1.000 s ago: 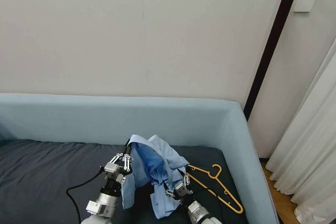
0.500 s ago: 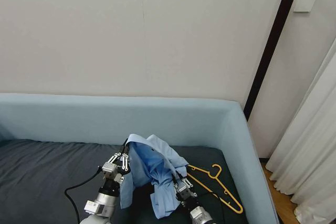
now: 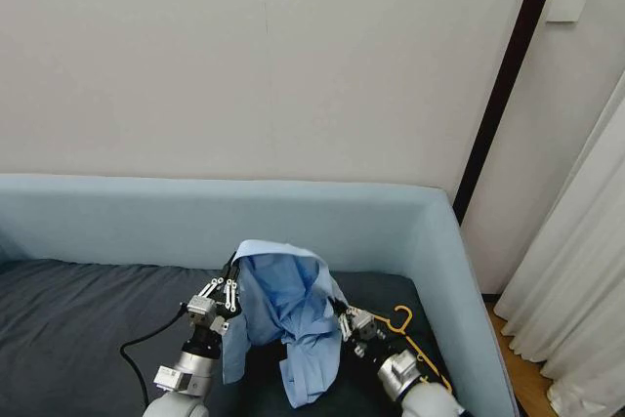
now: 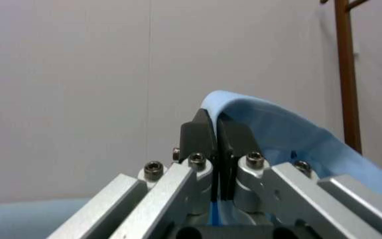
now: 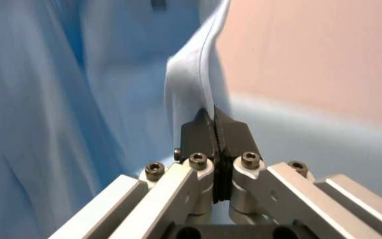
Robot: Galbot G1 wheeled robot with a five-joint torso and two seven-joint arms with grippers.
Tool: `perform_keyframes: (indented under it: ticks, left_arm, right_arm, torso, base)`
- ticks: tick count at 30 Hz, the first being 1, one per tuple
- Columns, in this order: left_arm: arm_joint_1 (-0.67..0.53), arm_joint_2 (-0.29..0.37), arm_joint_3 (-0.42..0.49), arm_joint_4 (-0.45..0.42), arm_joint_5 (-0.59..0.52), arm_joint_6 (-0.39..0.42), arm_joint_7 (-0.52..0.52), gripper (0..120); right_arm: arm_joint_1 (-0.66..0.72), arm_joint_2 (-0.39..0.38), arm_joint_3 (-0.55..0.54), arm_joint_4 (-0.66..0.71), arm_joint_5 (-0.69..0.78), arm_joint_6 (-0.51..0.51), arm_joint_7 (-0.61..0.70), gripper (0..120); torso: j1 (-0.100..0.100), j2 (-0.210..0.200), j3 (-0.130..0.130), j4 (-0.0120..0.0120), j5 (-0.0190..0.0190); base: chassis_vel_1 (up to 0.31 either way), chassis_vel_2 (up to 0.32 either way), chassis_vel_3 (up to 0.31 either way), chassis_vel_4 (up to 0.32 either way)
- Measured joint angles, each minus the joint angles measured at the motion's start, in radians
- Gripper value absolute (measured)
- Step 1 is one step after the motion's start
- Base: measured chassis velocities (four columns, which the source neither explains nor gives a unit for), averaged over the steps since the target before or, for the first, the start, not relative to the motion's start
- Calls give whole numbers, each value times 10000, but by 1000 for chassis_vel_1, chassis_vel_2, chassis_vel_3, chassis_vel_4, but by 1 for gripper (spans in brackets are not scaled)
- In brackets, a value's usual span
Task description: Pick up the clothes from the sofa and hang them on the clothes hanger.
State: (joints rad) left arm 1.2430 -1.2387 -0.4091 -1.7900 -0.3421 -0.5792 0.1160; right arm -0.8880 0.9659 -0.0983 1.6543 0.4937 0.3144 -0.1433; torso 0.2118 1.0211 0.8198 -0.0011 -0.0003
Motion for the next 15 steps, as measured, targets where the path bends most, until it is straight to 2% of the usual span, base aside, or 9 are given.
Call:
perform_keyframes:
  ticks: [1,4,5,7,8,12,15]
  left_arm:
    - [-210,251,-25,-133,-476,-73,221,0]
    - [-680,722,-29,-321,-1333,-133,428,0]
    - [-680,722,-29,-321,-1333,-133,428,0]
    - [-1047,1060,-21,-519,-1877,-36,478,0]
    - [-1047,1060,-21,-519,-1877,-36,478,0]
    - [-1835,1846,-39,-1257,-2891,458,544,0]
    - [-2078,2153,-154,-1583,-3228,689,541,0]
  right_arm:
    - [467,-512,397,561,981,-34,-884,0]
    - [1523,-1560,756,1458,2439,-283,-1611,0]
    - [1523,-1560,756,1458,2439,-283,-1611,0]
    - [2314,-2203,832,1998,3333,-535,-1752,0]
    - [2314,-2203,832,1998,3333,-535,-1752,0]
    - [3592,-3083,855,2889,4666,-1064,-1756,0]
    - [3861,-3314,915,3215,4890,-1203,-1757,0]
  torso:
    - [1,0,0,0,2]
    - [0,-1,0,-1,0]
    - [0,-1,0,-1,0]
    - [1,-1,0,-1,-2]
    - [1,-1,0,-1,-2]
    - [0,-1,0,-1,0]
    - [0,-1,-1,-1,1]
  base:
    - [0,0,0,0]
    - [0,0,0,0]
    - [0,0,0,0]
    - [0,0,0,0]
    - [0,0,0,0]
    - [0,0,0,0]
    - [0,0,0,0]
